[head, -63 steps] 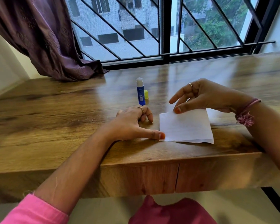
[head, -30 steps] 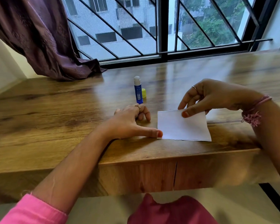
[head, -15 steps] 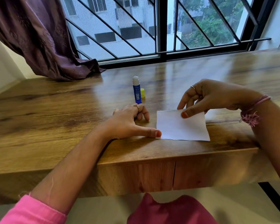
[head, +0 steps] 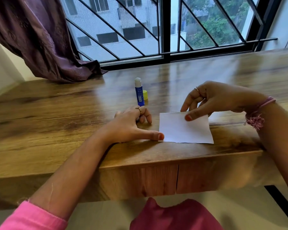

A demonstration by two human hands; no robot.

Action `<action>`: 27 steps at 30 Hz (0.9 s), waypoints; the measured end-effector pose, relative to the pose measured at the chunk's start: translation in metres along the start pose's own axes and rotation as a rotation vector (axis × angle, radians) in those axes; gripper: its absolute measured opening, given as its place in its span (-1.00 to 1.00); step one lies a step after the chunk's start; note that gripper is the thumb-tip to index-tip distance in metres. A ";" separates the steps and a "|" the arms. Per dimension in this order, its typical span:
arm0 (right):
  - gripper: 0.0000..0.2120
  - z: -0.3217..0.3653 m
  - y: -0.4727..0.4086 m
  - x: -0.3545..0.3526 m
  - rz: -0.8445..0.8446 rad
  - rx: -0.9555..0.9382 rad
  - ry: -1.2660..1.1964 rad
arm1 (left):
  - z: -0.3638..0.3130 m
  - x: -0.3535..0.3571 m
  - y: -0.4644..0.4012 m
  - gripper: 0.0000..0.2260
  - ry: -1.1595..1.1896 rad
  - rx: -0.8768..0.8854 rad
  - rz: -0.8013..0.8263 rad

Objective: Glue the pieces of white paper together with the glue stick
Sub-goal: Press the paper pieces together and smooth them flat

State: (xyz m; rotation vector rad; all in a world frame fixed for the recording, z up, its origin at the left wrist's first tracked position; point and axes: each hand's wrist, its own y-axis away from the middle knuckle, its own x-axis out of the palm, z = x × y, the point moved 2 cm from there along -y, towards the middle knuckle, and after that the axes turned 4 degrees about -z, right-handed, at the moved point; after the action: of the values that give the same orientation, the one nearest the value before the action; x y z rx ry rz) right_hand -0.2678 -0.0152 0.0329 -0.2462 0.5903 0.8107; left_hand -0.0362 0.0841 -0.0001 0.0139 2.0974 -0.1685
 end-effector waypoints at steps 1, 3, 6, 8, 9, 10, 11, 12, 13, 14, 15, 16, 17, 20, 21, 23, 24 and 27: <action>-0.69 0.000 0.000 0.000 0.002 0.001 0.001 | 0.000 0.000 0.001 -0.46 0.005 0.004 -0.003; -0.69 -0.001 0.000 0.000 0.005 0.001 -0.005 | -0.001 0.000 0.003 -0.48 0.012 0.021 -0.001; -0.71 -0.002 0.000 0.000 0.001 0.002 -0.005 | -0.006 -0.001 0.007 -0.57 0.022 0.055 -0.018; -0.75 -0.002 0.000 0.000 0.001 0.004 -0.005 | -0.013 -0.004 0.012 -0.66 -0.008 0.098 -0.111; -0.77 -0.002 0.000 0.000 0.000 0.004 -0.006 | -0.018 -0.005 0.015 -0.72 -0.051 0.133 -0.184; -0.78 -0.002 0.000 0.000 -0.002 0.005 -0.007 | -0.025 -0.005 0.019 -0.78 -0.108 0.174 -0.262; -0.79 -0.002 0.000 0.000 -0.003 0.006 -0.008 | -0.033 -0.003 0.025 -0.80 -0.160 0.221 -0.333; -0.79 -0.003 0.000 0.000 -0.003 0.009 -0.008 | -0.043 0.002 0.032 -0.80 -0.184 0.273 -0.392; -0.79 -0.003 0.000 0.000 -0.005 0.012 -0.006 | -0.053 0.008 0.040 -0.77 -0.189 0.328 -0.429; -0.78 -0.003 0.000 0.000 -0.006 0.012 -0.003 | -0.064 0.017 0.048 -0.73 -0.199 0.379 -0.451; -0.78 -0.003 -0.001 0.000 -0.007 0.011 -0.002 | -0.073 0.027 0.056 -0.68 -0.229 0.417 -0.461; -0.78 -0.003 -0.001 0.000 -0.008 0.009 -0.002 | -0.081 0.039 0.064 -0.63 -0.269 0.430 -0.461; -0.78 -0.004 -0.001 0.001 -0.008 0.006 -0.002 | -0.087 0.050 0.070 -0.57 -0.302 0.420 -0.457; -0.79 -0.004 -0.001 0.001 -0.007 0.001 0.008 | -0.098 0.074 0.081 -0.43 -0.341 0.327 -0.473; -0.79 -0.004 -0.001 0.001 -0.007 0.001 0.011 | -0.099 0.079 0.082 -0.40 -0.349 0.294 -0.479; -0.80 -0.004 0.000 0.000 -0.005 0.002 0.012 | -0.100 0.086 0.083 -0.35 -0.376 0.232 -0.469; -0.79 -0.003 0.000 0.000 -0.005 0.001 0.013 | -0.099 0.089 0.083 -0.33 -0.395 0.207 -0.458; -0.79 -0.004 -0.001 0.000 -0.004 -0.002 0.016 | -0.099 0.097 0.082 -0.30 -0.427 0.157 -0.437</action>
State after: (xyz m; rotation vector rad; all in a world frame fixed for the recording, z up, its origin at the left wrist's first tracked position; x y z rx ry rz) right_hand -0.2688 -0.0169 0.0297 -0.2557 0.6036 0.8060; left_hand -0.1635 0.1724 -0.0434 -0.3576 1.6322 -0.5495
